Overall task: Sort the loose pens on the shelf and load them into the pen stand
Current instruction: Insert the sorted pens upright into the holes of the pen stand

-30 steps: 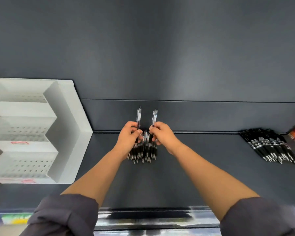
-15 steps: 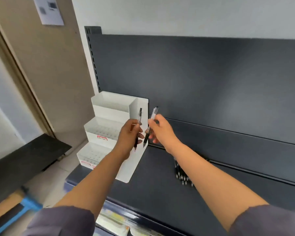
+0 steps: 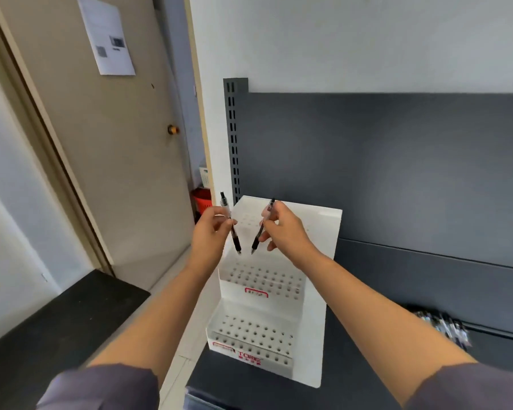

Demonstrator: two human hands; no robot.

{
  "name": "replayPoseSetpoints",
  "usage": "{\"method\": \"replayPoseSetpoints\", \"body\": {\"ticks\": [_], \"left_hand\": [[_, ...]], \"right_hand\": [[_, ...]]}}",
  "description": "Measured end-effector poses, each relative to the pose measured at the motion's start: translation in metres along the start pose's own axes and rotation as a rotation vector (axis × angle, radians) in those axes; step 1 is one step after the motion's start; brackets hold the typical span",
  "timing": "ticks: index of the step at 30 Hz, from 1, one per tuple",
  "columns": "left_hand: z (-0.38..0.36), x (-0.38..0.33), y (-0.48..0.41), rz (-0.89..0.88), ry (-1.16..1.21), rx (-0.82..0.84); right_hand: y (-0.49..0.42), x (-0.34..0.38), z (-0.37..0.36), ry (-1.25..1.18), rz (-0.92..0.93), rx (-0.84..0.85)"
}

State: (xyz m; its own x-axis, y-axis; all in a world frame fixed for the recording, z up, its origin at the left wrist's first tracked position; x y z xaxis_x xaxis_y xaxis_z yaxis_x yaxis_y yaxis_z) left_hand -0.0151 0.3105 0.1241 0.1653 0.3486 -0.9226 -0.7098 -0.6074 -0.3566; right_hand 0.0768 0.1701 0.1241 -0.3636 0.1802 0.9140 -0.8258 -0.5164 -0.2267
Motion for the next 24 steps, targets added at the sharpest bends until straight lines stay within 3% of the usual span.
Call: {"method": "replayPoseSetpoints", "body": {"ticks": [3, 7, 14, 19, 24], "left_hand": [[0.002, 0.014, -0.018, -0.035, -0.056, 0.019], [-0.013, 0.030, -0.017, -0.113, -0.151, 0.047], [-0.021, 0.062, -0.002, -0.009, -0.055, -0.112], [-0.025, 0.069, -0.005, 0.003, -0.017, -0.011], [-0.026, 0.072, -0.003, -0.011, -0.024, 0.048]], "right_hand": [[-0.008, -0.003, -0.011, 0.111, 0.021, -0.034], [-0.012, -0.009, -0.029, 0.435, 0.042, -0.008], [0.015, -0.031, -0.077, 0.812, 0.206, 0.255], [0.009, -0.036, -0.058, 0.727, 0.141, 0.124], [0.018, -0.020, -0.064, 0.717, 0.226, 0.137]]}}
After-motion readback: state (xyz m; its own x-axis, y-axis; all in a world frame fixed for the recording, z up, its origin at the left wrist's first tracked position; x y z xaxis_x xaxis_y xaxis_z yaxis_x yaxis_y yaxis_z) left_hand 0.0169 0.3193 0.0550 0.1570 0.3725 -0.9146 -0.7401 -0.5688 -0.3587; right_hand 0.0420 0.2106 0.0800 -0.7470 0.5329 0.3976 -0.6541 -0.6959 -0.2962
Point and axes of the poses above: each hand's wrist, its own y-axis away from the middle knuckle, its own z-axis out of the back of the hand, x = y × z, the point moved 10 cm from there along -y, towards the middle knuckle
